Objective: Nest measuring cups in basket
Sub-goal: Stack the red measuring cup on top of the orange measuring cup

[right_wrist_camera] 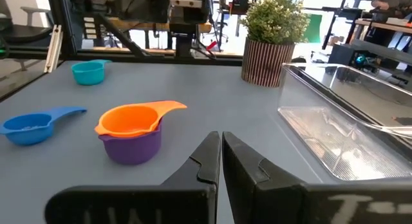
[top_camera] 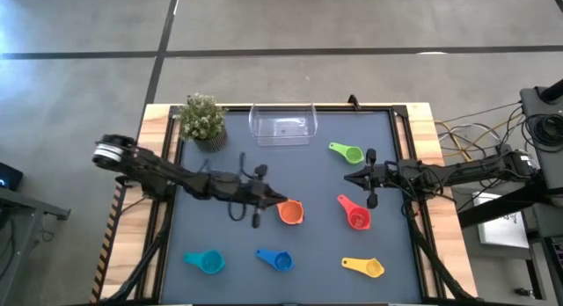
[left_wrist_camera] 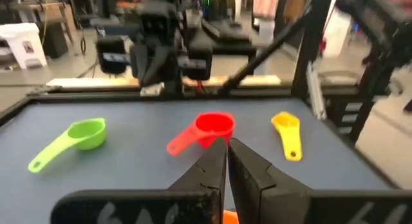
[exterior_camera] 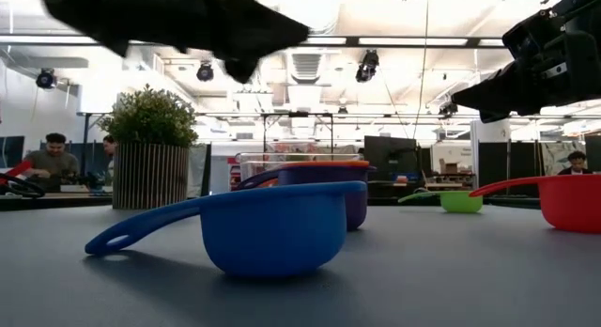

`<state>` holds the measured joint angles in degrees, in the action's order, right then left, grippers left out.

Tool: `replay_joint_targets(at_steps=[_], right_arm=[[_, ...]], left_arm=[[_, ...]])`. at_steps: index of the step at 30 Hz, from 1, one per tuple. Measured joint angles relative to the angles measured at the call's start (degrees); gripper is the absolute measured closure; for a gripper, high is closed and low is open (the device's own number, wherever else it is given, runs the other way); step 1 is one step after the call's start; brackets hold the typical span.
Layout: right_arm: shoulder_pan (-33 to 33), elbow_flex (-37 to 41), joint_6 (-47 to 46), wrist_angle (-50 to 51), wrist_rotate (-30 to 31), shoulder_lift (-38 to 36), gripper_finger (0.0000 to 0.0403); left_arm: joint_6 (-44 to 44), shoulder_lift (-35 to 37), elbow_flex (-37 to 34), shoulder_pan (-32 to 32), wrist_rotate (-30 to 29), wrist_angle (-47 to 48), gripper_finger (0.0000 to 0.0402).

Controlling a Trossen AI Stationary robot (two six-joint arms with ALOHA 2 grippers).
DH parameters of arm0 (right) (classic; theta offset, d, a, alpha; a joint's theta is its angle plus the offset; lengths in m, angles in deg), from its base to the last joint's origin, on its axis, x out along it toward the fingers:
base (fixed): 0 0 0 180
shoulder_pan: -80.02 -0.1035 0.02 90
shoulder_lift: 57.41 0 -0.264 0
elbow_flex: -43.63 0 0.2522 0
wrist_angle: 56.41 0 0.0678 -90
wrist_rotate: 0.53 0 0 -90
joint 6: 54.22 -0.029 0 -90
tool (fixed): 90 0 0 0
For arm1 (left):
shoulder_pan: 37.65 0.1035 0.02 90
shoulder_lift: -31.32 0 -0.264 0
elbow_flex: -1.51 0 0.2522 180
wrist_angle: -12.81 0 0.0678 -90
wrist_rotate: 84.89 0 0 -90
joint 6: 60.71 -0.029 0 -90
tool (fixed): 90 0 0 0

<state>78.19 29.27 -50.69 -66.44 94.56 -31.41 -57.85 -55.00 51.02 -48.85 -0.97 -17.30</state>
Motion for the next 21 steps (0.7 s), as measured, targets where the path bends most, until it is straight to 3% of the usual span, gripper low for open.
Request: replay_joint_targets(at_steps=[5,9,21], right_arm=[[-0.01,0.00,-0.05,-0.02,-0.08,0.02,0.0394],[-0.02,0.00,-0.02,-0.07,-0.01,0.02,0.0394],[-0.02,0.00,0.03,-0.04,-0.06,0.01,0.0394]], left_arm=[[2.70,8.22,-9.82,-0.02,0.03,-6.41,0.0401],[4.23,10.75,-14.65,-0.02,0.01,-11.78,0.0401],[8.32,10.21,-16.16,-3.70,2.37,-12.66,0.0401]])
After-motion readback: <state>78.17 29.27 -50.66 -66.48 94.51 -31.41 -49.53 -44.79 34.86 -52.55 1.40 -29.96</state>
